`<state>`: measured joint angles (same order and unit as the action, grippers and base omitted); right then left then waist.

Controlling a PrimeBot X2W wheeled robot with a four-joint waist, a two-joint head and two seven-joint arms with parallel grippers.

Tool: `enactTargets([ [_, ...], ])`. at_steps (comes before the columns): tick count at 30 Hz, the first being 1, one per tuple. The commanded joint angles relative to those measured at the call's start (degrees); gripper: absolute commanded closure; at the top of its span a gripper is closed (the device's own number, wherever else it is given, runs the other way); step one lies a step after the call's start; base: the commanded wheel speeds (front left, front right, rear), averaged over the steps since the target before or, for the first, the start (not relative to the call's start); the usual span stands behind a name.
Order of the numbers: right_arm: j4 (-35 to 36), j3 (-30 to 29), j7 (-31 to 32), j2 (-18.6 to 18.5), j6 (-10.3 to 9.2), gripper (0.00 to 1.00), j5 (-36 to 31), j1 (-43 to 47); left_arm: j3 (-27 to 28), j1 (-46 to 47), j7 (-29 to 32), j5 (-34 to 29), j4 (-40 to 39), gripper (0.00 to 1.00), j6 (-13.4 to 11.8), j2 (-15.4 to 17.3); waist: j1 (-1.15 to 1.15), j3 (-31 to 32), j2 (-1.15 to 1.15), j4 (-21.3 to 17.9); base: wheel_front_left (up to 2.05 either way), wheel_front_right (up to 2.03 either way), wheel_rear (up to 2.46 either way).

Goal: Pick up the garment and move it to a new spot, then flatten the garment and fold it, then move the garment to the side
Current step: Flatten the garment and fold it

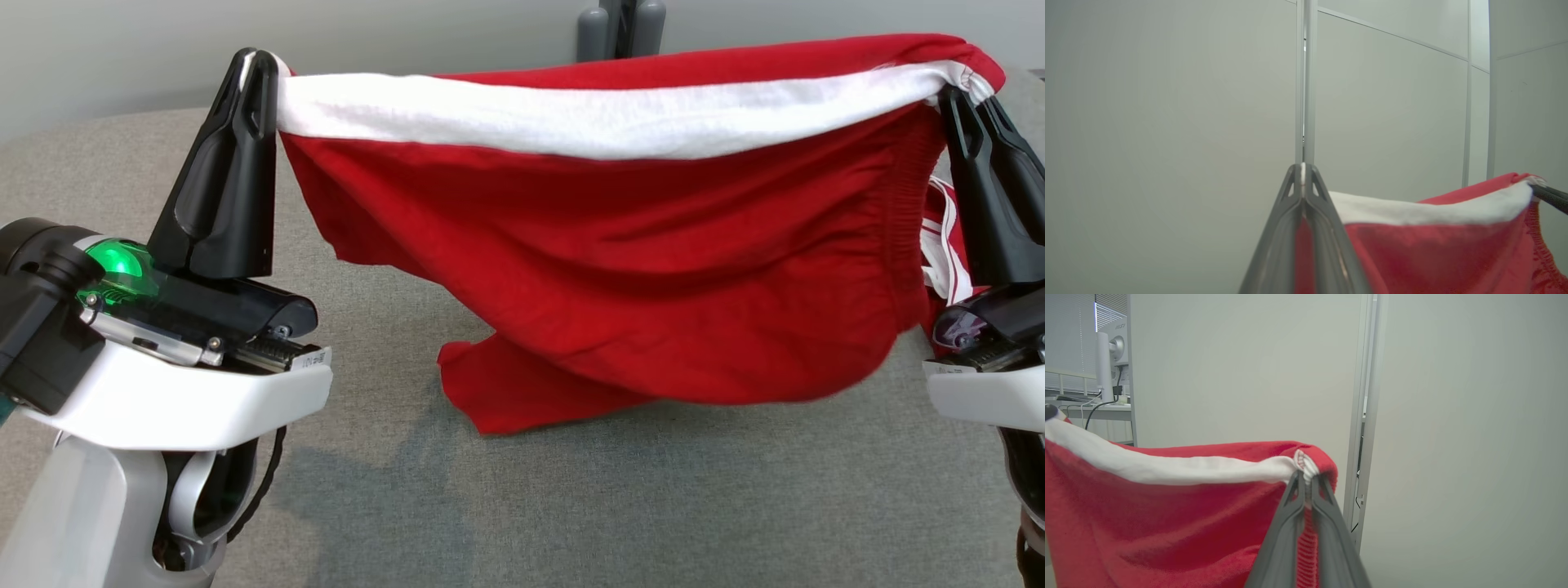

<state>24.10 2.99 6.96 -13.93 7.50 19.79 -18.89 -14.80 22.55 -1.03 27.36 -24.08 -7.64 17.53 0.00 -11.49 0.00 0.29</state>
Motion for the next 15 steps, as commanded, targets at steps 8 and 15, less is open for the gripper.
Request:
enactTargets([
  [8,-1.77,0.15,0.35,-1.02,-0.02,1.00,2.91,-6.20,-0.20,7.40,0.23,-1.78,1.39,1.00,0.68,0.58,0.00,-3.07,0.00,0.42,0.00,0.00,0.00],
  [15,-11.36,3.66,-0.62,-4.87,-0.02,1.00,6.19,-22.51,-0.02,23.53,-1.23,-1.28,10.88,1.00,4.73,-0.19,0.00,-7.98,0.00,0.95,0.00,0.00,0.00],
])
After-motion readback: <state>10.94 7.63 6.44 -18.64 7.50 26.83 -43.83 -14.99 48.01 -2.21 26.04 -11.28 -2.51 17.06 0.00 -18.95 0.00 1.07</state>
